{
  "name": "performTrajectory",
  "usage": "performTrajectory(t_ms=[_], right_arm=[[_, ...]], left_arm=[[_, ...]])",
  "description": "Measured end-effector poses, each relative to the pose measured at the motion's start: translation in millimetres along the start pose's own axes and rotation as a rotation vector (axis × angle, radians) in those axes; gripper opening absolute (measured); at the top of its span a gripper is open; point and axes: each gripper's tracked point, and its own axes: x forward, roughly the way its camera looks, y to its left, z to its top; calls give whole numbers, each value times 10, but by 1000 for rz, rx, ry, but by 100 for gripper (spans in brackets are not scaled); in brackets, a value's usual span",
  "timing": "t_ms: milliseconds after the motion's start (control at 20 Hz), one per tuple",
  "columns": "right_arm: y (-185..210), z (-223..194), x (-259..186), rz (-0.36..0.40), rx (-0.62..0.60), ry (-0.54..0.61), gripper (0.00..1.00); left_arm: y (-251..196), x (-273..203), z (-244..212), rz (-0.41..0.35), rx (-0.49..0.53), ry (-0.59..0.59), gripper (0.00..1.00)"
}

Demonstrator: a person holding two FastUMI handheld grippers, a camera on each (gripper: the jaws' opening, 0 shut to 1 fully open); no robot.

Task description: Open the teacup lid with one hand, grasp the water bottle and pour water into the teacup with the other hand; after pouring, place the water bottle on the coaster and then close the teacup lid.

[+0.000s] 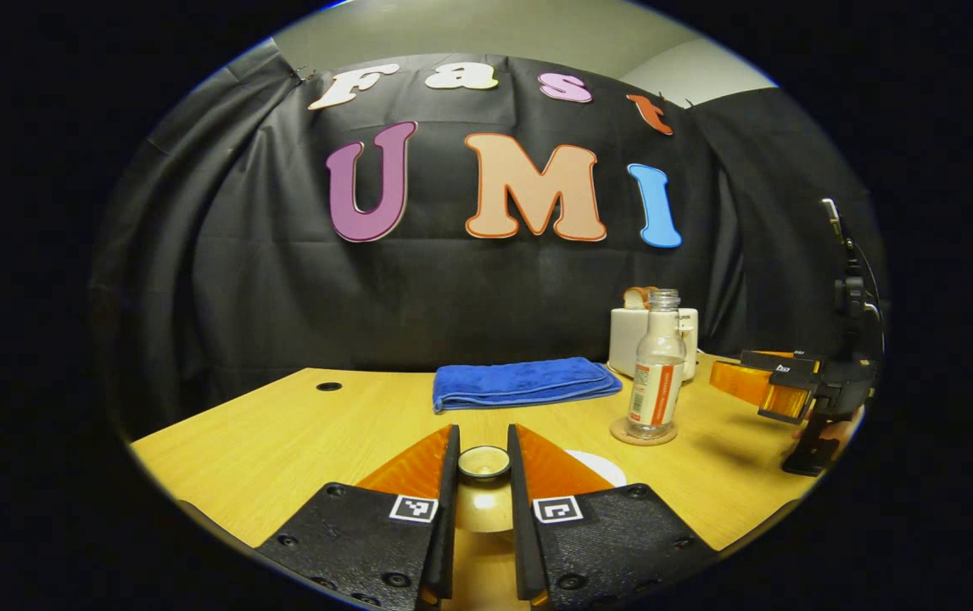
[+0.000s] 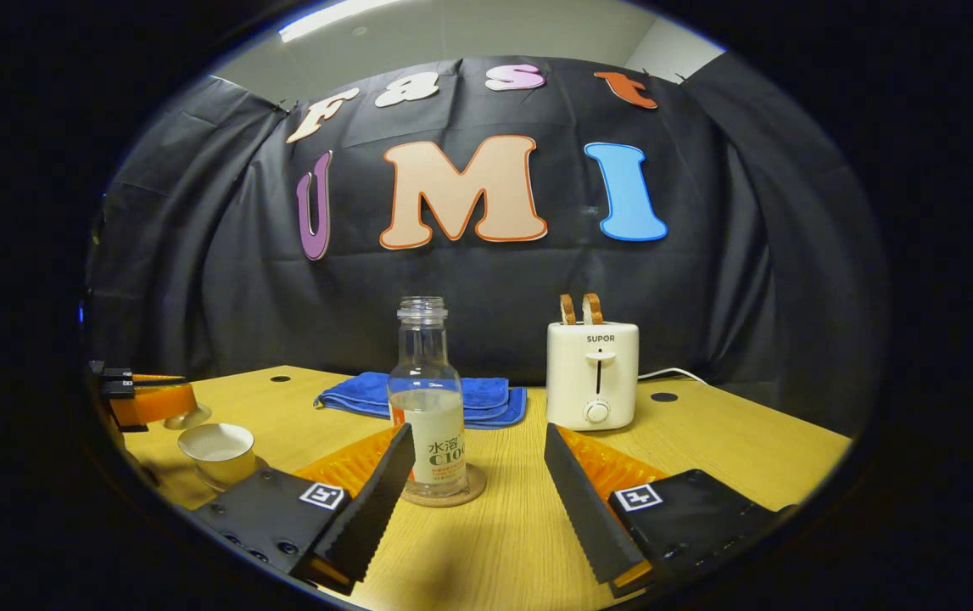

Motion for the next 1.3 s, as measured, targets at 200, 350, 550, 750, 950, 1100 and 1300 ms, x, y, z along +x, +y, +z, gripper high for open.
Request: performTrajectory(t_ms=[200,350,550,750,950,1100,1300], right_arm=[[-11,14,-109,13,1,2,98],[-31,6,-174,18,1,-1,98],[-40,9,-189,22,1,0,94],[-50,2,-209,23,1,-1,94],[-56,2,-219,23,1,-2,94],[-63,-1,-214,22,1,-2,94],[-68,-11,-217,21,2,-2,94]], left_arm=[[-258,86,-30,-84,6,20,26],[-310,112,-74,-113,26,49,26],[-396,144,-144,-147,55,93,26],[-406,143,-168,-151,69,117,27],[-386,139,-156,-145,57,110,28],[-363,142,-150,-137,53,105,34],[-300,97,-112,-110,31,83,60]])
